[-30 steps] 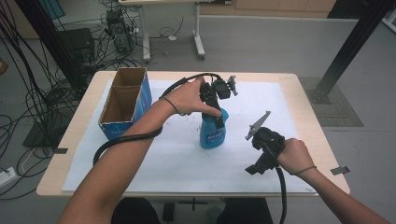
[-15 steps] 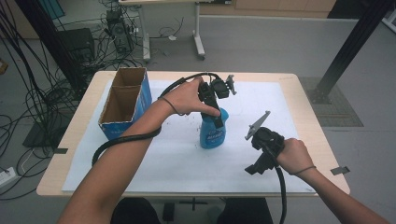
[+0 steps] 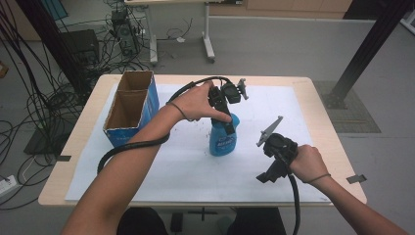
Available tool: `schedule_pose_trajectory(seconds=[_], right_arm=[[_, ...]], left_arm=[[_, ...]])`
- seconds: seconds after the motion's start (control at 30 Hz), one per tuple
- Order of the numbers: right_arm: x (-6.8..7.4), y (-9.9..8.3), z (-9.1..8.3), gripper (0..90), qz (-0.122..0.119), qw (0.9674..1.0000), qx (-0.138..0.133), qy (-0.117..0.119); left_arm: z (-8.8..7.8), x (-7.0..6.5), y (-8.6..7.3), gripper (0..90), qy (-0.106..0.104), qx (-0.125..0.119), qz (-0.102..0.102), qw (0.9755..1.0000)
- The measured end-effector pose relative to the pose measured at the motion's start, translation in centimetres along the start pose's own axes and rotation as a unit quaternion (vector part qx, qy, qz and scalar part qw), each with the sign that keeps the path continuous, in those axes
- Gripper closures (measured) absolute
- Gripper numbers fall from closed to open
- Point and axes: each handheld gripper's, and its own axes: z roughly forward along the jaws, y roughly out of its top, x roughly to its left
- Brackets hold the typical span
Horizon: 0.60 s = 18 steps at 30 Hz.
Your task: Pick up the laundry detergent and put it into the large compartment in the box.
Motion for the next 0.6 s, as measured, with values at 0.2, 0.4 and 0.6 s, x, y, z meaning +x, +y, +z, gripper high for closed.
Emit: schedule_pose_trajectory(seconds=[0.2,0.4,0.6], right_arm=[[-0.01,0.05,0.05,3.5,0.0,1.0,-0.001,0.0],[-0.01,0.11,0.08,3.5,-0.001,1.0,-0.001,0.0],[-0.03,0.07,0.02,3.5,-0.001,1.0,-0.001,0.0]], left_arm=[[-0.13,0.07,-0.09,10.9,0.0,-0.005,-0.003,1.0],[-0.22,0.06,-0.23,10.9,-0.002,-0.006,-0.003,1.0],[-0.14,-0.01,-0.28,10.9,-0.005,-0.004,-0.002,1.0]])
